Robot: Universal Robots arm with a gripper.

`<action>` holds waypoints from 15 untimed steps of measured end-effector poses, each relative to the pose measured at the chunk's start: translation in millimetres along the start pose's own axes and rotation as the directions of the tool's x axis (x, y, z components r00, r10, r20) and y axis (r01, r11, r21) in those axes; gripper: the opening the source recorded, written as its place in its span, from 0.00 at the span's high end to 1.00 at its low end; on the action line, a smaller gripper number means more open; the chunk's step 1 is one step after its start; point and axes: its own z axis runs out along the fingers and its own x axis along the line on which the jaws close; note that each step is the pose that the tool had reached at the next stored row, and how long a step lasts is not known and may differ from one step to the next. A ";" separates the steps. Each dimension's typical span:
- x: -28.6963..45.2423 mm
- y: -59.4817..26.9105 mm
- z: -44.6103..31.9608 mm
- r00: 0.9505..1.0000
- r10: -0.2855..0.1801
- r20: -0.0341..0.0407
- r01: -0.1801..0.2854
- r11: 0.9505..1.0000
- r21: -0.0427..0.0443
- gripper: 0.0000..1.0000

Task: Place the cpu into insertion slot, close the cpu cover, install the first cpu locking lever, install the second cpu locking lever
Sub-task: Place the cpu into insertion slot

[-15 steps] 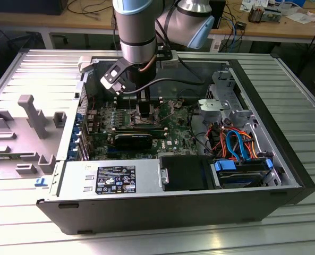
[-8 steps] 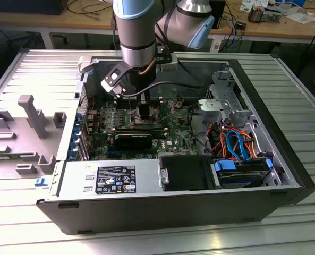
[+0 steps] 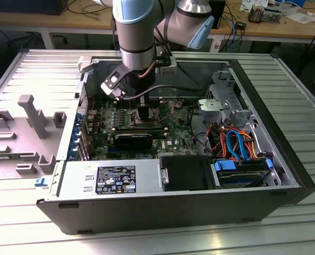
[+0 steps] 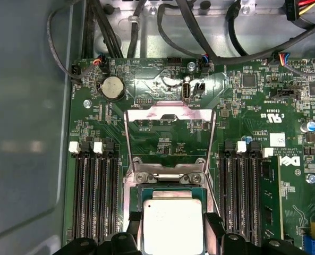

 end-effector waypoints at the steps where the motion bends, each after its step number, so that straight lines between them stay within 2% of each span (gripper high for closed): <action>1: 0.0 -0.3 0.8 1.000 0.000 0.000 0.000 1.000 0.000 0.46; 11: -0.2 -2.8 11.9 1.000 0.002 0.000 -0.002 1.000 0.000 0.46; 15: -0.3 -3.1 13.7 1.000 0.003 0.001 -0.003 1.000 0.000 0.46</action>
